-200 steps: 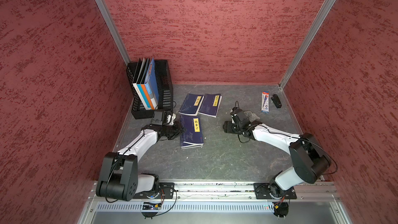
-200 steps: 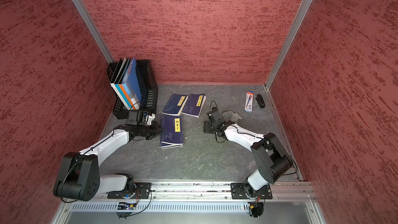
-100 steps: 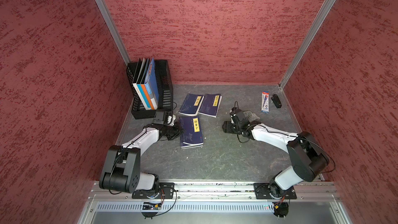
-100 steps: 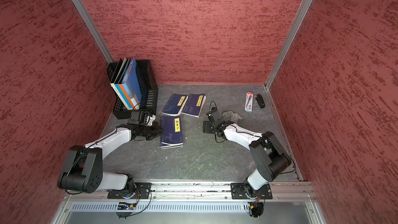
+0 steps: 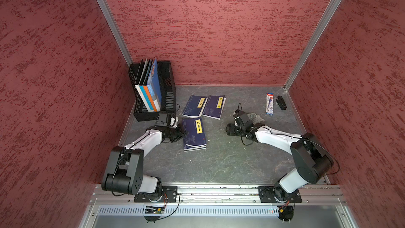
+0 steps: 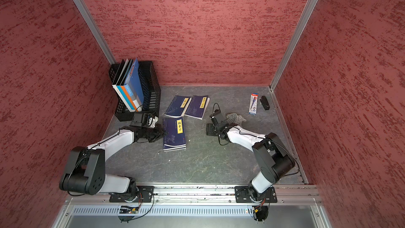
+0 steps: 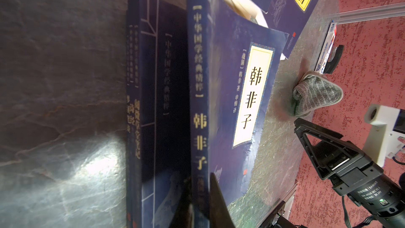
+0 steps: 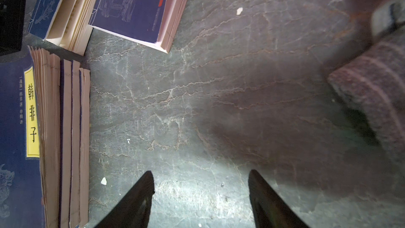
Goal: Wipe the cover of the book
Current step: Place the book on the book.
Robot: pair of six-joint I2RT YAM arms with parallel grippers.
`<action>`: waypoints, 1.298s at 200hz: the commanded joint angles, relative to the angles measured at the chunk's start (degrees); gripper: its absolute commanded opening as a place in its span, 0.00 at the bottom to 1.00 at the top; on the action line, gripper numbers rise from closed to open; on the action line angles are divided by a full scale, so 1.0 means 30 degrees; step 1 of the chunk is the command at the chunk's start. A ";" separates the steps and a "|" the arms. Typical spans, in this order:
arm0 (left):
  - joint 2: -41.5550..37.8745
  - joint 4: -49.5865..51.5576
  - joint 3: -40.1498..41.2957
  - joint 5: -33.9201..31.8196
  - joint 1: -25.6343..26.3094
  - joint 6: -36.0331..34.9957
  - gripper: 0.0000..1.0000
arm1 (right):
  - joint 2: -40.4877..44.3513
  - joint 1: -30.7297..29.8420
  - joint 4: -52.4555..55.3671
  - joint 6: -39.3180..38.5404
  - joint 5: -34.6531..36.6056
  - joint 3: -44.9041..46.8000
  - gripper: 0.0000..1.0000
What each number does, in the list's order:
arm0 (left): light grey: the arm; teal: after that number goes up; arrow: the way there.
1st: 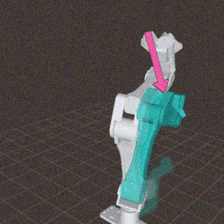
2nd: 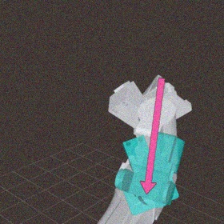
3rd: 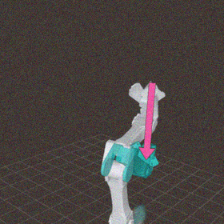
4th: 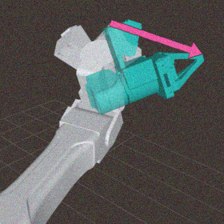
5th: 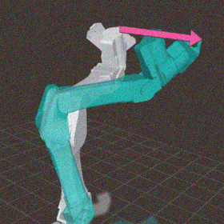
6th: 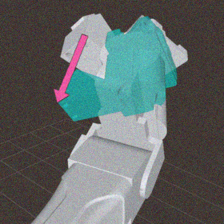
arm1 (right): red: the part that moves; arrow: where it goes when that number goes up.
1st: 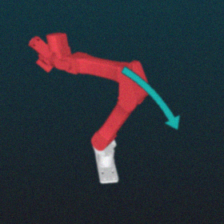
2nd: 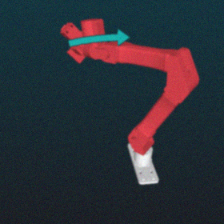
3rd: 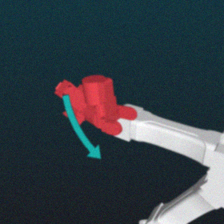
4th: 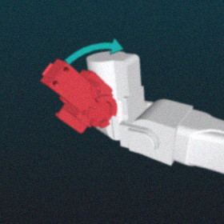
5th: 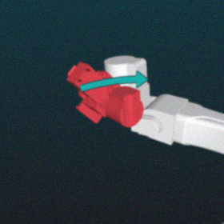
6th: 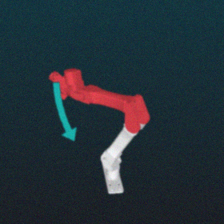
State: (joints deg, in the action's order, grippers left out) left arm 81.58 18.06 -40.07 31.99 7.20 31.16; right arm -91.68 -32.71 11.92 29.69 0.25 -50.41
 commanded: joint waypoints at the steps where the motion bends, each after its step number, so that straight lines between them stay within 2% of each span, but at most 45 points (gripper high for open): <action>1: 0.0457 0.0197 -0.0586 -0.0172 0.0177 -0.0681 0.10 | -0.0216 -0.0093 -0.0312 -0.0200 -0.0084 -0.0166 0.69; 70: 0.0924 0.1010 -0.1024 -0.0490 0.0309 -0.1193 0.19 | -0.0371 -0.0113 -0.0312 -0.0221 -0.0088 -0.0279 0.69; 96: 0.0931 0.1700 -0.1356 -0.1067 0.0379 -0.1441 0.35 | -0.0360 -0.0105 -0.0320 -0.0226 -0.0098 -0.0283 0.69; 111: 0.1043 0.2043 -0.1534 -0.1225 0.0408 -0.1615 0.40 | -0.0368 -0.0104 -0.0336 -0.0230 -0.0100 -0.0276 0.69; 156: 0.1141 0.2760 -0.1946 -0.2024 0.0529 -0.1875 0.46 | -0.0350 -0.0102 -0.0361 -0.0229 -0.0142 -0.0248 0.69; 188: 0.0471 0.3262 -0.2082 -0.3095 0.0646 -0.1920 0.63 | -0.0470 -0.0156 -0.0431 -0.0546 -0.0835 -0.0656 0.67; 208: -0.0269 0.3367 -0.2091 -0.3562 0.0618 -0.2006 0.71 | -0.0866 -0.0452 -0.0065 -0.0810 -0.0908 -0.1623 0.67; 259: -0.0137 0.3371 -0.2319 -0.3533 0.0412 -0.2446 0.72 | -0.3059 -0.1789 0.1106 -0.1051 -0.0641 -0.4976 0.67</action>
State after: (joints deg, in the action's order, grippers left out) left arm 80.68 27.81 -46.00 22.04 8.78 25.41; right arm -98.00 -36.40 13.15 27.53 -1.34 -61.49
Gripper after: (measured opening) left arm 0.723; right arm 0.673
